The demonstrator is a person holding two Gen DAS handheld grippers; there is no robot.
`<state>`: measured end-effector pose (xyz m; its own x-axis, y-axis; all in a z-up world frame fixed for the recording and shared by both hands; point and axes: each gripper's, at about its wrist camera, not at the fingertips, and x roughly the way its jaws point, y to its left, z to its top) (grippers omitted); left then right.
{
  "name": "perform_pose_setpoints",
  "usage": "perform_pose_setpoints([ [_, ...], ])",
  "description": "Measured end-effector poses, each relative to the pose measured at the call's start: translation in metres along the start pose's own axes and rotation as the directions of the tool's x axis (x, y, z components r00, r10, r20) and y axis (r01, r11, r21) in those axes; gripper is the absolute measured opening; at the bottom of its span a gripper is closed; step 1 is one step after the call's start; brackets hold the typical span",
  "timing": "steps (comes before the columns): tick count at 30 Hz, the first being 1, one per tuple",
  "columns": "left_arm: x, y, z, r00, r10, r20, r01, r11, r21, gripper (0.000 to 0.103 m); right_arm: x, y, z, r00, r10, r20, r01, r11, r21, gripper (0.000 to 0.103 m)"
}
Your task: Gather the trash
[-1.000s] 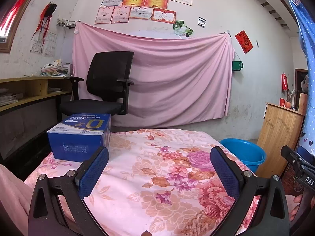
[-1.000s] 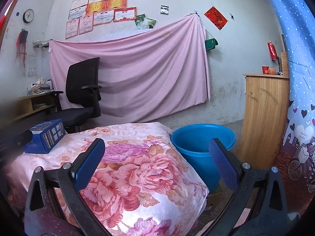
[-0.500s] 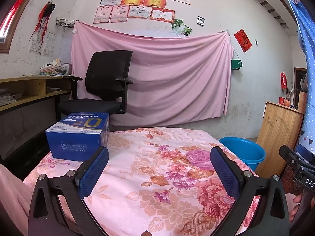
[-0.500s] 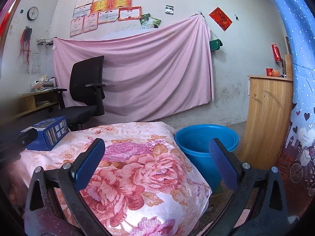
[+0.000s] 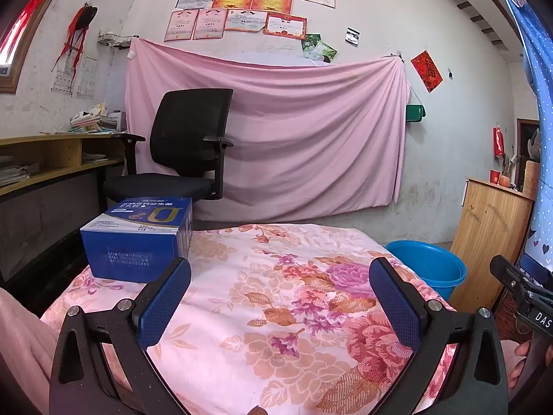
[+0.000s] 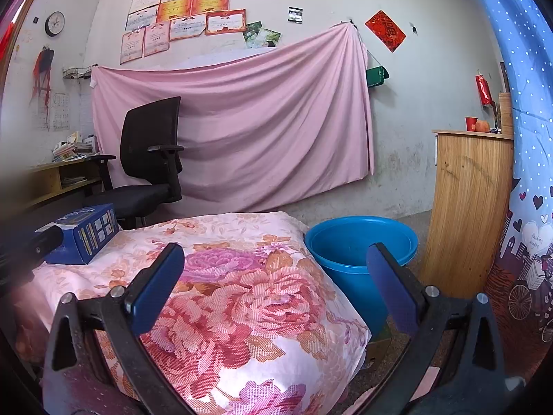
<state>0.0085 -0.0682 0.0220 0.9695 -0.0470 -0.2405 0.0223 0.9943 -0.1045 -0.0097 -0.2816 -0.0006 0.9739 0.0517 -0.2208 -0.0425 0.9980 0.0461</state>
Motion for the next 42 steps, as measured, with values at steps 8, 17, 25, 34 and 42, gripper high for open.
perform_pose_setpoints([
  [8,-0.001,0.002,-0.001,1.0,0.002,0.006,-0.002,1.0,-0.003,0.101,0.001,0.003,-0.001,1.0,0.001,-0.005,-0.001,1.0,-0.004,0.103],
  [17,-0.002,0.004,-0.001,1.0,0.002,0.005,-0.002,1.0,-0.004,0.101,0.002,0.004,-0.002,1.0,0.003,-0.009,-0.003,1.0,-0.006,0.103],
  [25,-0.001,0.0,-0.003,1.0,-0.02,-0.019,0.02,1.0,0.023,0.101,0.004,0.004,-0.002,1.0,0.004,-0.013,-0.004,1.0,-0.007,0.103],
  [34,0.001,-0.009,-0.008,1.0,-0.011,-0.016,0.013,0.996,0.087,0.101,0.004,0.004,-0.003,1.0,0.004,-0.019,-0.004,1.0,-0.007,0.103],
  [42,0.005,-0.005,-0.009,1.0,-0.009,-0.019,0.011,0.996,0.091,0.101,0.005,0.005,-0.004,1.0,0.009,-0.026,-0.009,1.0,-0.01,0.103],
])
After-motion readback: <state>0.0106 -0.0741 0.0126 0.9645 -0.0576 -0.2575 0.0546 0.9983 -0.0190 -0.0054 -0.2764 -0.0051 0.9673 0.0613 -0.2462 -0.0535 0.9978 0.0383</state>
